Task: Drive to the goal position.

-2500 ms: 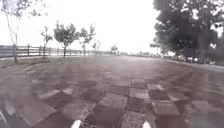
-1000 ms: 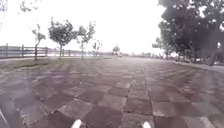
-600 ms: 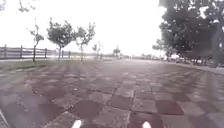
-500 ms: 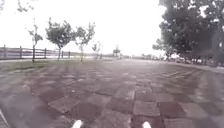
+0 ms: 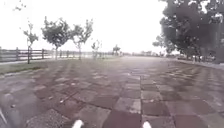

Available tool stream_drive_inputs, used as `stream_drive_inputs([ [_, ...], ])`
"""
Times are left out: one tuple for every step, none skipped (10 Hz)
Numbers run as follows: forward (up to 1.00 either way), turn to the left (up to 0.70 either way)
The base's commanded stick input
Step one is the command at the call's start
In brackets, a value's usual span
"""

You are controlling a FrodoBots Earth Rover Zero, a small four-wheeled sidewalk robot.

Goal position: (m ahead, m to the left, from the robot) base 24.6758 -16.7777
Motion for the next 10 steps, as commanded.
stream_drive_inputs([
  [0.85,0.00],
  [0.85,0.00],
  [0.85,0.00],
  [0.85,0.00],
  [0.85,0.00],
  [0.85,0.00],
  [0.85,0.00],
  [0.85,0.00],
  [0.85,0.00],
  [0.85,0.00],
])
